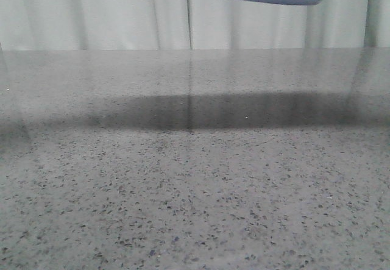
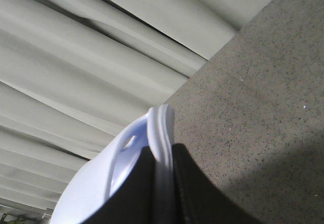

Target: Insert blue slippers together front up

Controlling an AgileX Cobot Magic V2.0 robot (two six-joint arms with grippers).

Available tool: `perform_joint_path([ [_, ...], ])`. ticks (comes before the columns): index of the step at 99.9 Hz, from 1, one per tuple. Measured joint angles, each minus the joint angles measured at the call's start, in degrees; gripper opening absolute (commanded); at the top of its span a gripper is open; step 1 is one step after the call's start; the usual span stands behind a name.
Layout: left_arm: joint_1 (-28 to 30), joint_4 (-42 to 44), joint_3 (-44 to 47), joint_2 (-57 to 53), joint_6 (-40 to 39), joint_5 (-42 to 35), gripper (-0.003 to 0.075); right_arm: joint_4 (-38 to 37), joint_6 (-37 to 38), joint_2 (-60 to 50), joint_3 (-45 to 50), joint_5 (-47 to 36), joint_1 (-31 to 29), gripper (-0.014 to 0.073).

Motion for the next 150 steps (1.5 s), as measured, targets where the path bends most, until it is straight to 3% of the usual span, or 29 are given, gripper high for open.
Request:
perform_joint_path([
  [37,0.0,-0.1,0.0,0.0,1.1,1.6,0.0016,-6.0,0.0,0.0,0.0,0.0,0.1,-0.0107],
  [150,0.0,-0.1,0.3,0.0,4.7,10.4,0.0016,-10.7,0.0,6.2,0.0,1.3,0.1,-0.0107],
])
